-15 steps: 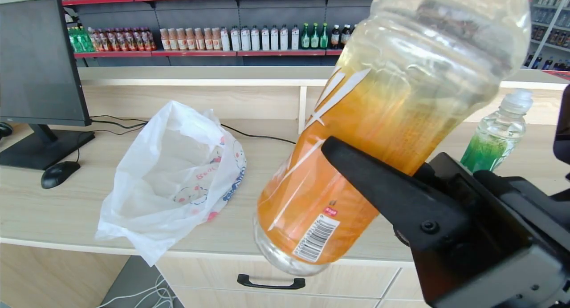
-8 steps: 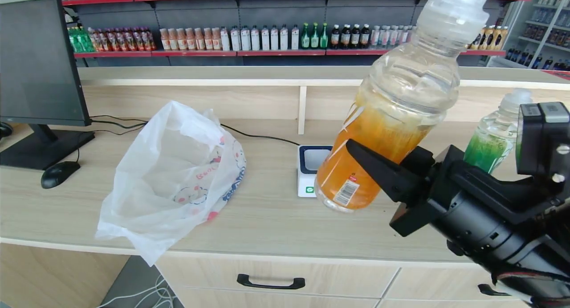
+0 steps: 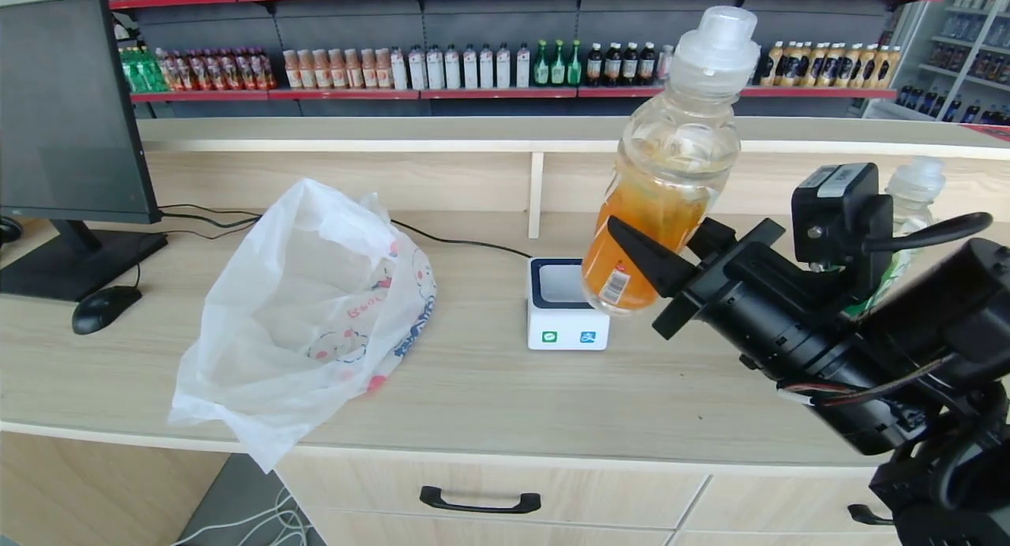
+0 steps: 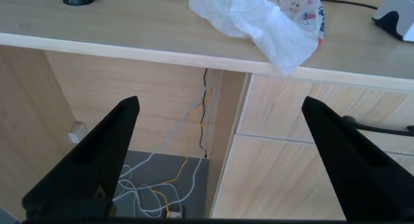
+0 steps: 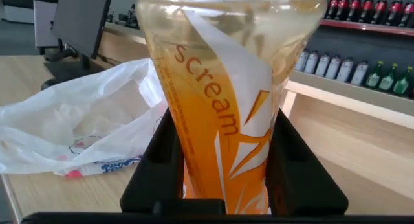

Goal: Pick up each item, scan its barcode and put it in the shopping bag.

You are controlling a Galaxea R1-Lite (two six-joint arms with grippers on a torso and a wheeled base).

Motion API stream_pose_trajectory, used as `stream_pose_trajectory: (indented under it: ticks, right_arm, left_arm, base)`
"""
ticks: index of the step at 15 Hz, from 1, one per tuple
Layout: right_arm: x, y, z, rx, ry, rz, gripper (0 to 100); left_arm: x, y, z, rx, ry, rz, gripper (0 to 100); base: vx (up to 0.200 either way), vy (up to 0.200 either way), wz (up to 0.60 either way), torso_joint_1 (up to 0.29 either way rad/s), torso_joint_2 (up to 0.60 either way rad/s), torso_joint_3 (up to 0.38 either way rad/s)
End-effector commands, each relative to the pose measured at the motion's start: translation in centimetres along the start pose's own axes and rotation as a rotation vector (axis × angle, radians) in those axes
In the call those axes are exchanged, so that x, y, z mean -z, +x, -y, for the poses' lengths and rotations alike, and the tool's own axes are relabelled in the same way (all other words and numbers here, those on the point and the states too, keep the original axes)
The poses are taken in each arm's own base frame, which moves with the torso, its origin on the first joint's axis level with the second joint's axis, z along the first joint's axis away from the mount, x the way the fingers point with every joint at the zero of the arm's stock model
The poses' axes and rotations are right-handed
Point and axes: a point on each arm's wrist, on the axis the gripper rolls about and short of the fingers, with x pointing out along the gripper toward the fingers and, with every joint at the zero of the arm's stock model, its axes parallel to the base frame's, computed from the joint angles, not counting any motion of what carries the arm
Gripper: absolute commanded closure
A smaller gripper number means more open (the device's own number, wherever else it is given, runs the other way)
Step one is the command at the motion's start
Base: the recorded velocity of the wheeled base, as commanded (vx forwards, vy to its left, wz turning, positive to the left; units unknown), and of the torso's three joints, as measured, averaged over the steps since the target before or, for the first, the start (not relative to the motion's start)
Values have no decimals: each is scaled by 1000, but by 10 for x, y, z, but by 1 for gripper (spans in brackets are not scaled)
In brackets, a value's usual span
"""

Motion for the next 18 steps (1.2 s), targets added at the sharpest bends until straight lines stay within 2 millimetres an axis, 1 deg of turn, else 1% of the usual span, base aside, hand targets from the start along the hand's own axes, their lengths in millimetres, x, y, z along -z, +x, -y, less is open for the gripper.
stream_pose_trajectory:
  ticks: [1,2,3,4,5,6,7,8,10,11,13,15,17,18]
  right_arm:
    - [10,-1,15,-2,-19,-23,100]
    - [9,-3,21,-23,-24,-17,100]
    - [8,-8,23,-57,8,-17,100]
    - [0,-19,19,-70,73,-15,100]
    - [-4,-29,18,-73,94,-24,100]
    - [-2,-40,19,-63,111,-54,100]
    - [1,-44,26,-37,104,-74,100]
    - [2,-42,27,-32,101,-70,100]
    - [2,-27,30,-55,60,-34,100]
    - [5,-14,38,-118,-8,-3,100]
    - [15,-6,43,-156,-52,-2,100]
    - [26,17,46,-180,-133,31,100]
    - [35,40,47,-246,-218,92,100]
    - [38,48,49,-272,-259,119,100]
  left_arm:
    - [0,0,0,0,-1,-1,0]
    - [0,0,0,0,-1,-1,0]
    - [0,0,0,0,-1,-1,0]
    - [0,0,0,0,-1,-1,0]
    - [0,0,0,0,-1,0,0]
    - [0,0,0,0,-1,-1,0]
    - [0,0,0,0,-1,0,0]
    - [0,0,0,0,-1,-1,0]
    - [0,0,0,0,-1,0,0]
    - [0,0,0,0,-1,-1,0]
    - [0,0,0,0,-1,-1,0]
    - [0,0,0,0,-1,0,0]
    - [0,0,0,0,-1,-1,0]
    - [0,0,0,0,-1,-1,0]
  base:
    - [0,0,0,0,0,0]
    - [0,0,0,0,0,0]
    - [0,0,0,0,0,0]
    - [0,0,0,0,0,0]
    - [0,0,0,0,0,0]
    - [0,0,0,0,0,0]
    - [0,0,0,0,0,0]
    - [0,0,0,0,0,0]
    - [0,0,0,0,0,0]
    - [0,0,0,0,0,0]
    - [0,0,0,0,0,0]
    - [0,0,0,0,0,0]
    - [0,0,0,0,0,0]
    - [0,0,0,0,0,0]
